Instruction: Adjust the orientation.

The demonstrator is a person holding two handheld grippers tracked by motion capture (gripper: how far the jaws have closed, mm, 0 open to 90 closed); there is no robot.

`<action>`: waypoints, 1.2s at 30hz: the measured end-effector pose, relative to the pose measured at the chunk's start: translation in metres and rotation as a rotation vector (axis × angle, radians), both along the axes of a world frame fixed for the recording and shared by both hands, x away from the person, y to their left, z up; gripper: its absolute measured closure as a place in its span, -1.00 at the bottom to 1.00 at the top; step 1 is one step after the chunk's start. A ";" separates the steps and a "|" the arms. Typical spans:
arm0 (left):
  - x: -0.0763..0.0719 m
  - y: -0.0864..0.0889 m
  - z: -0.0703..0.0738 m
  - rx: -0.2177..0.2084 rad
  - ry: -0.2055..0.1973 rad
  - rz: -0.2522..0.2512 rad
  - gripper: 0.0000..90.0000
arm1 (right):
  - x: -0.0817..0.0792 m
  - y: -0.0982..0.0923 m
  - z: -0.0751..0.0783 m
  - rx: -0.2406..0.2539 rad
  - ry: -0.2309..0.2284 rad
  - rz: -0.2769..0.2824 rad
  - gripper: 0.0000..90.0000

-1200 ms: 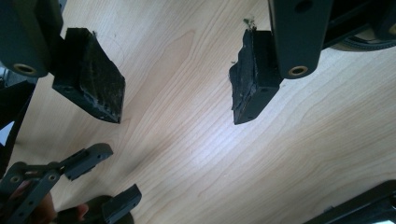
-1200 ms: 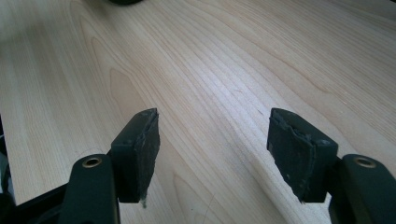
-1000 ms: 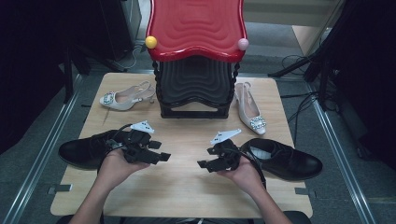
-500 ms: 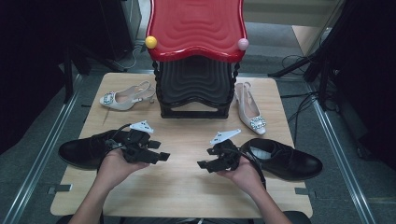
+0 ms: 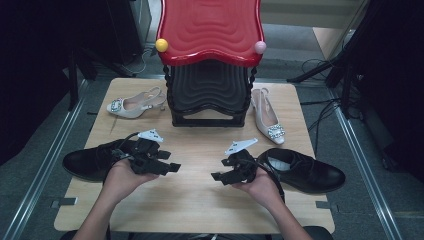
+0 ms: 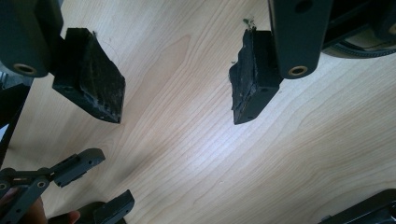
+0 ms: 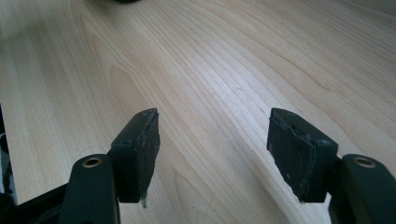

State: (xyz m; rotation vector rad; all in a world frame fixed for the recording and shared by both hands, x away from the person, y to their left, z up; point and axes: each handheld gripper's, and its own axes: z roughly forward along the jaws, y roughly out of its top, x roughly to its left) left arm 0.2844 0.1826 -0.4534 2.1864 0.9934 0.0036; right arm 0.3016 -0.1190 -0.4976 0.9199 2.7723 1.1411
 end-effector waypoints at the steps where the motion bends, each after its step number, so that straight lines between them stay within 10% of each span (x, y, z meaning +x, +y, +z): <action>1: 0.000 0.001 0.000 -0.001 0.001 0.001 -0.22 | 0.000 0.000 0.000 0.000 0.000 0.000 -0.21; 17: -0.004 0.018 0.002 0.006 0.011 0.052 -0.21 | 0.003 0.005 0.001 0.001 -0.001 0.016 -0.22; 36: -0.012 0.062 0.017 0.077 -0.004 0.239 -0.07 | 0.007 0.018 0.001 -0.003 0.003 0.057 -0.22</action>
